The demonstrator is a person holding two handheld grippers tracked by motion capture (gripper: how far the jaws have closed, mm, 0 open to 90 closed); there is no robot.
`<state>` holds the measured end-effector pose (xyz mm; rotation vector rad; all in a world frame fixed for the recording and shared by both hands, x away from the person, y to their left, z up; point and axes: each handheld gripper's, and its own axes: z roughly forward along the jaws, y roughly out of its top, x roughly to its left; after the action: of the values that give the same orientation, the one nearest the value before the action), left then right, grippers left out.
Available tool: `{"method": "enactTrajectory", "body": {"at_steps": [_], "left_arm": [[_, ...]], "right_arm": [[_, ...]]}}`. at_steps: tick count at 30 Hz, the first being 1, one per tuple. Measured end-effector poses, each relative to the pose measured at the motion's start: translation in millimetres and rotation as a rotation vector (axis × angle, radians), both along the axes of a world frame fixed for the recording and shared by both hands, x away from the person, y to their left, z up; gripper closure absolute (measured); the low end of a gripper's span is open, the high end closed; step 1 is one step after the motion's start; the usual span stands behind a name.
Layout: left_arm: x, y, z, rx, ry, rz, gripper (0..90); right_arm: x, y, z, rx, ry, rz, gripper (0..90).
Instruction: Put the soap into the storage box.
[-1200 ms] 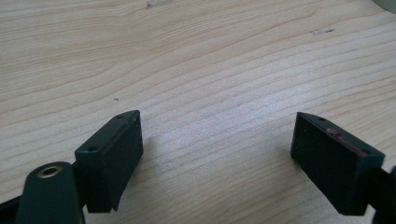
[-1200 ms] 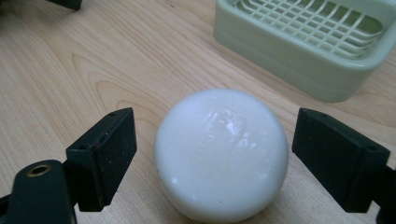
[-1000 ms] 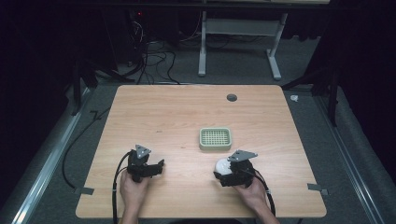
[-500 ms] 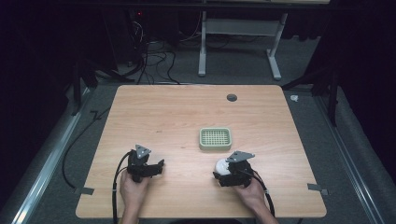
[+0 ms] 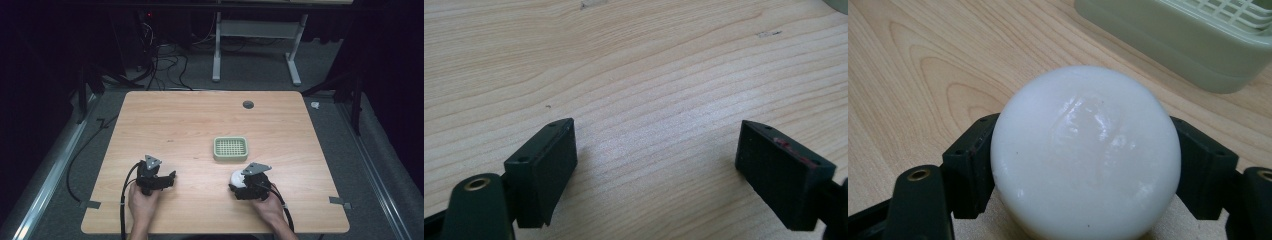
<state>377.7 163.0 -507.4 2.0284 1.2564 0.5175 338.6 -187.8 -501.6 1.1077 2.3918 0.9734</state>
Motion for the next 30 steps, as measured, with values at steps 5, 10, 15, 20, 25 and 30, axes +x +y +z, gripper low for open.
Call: {"method": "enactTrajectory", "body": {"at_steps": [5, 10, 15, 20, 25, 30], "left_arm": [[0.0, 0.0, 0.0, 0.000, 0.000, 0.000, 17.3], [0.0, 0.0, 0.0, 0.000, 0.000, 0.000, 17.3], [0.0, 0.0, 0.0, 0.000, 0.000, 0.000, 17.3], [0.0, 0.0, 0.0, 0.000, 0.000, 0.000, 17.3], [0.0, 0.0, 0.0, 0.000, 0.000, 0.000, 17.3], [0.0, 0.0, 0.0, 0.000, 0.000, 0.000, 17.3]], "right_arm": [[-0.4, -0.5, 0.2, -0.001, -0.002, 0.006, 24.6], [-0.8, -0.9, 0.7, 0.001, 0.000, 0.008, 24.7], [-1.7, -1.6, 4.4, 0.011, -0.016, 0.008, 24.8], [-2.4, -3.4, 9.8, 0.021, -0.019, 0.006, 24.8], [-2.0, -7.1, 16.9, 0.027, -0.020, 0.007, 24.8], [0.0, -12.9, 23.5, 0.045, -0.022, -0.001, 24.8]]}}
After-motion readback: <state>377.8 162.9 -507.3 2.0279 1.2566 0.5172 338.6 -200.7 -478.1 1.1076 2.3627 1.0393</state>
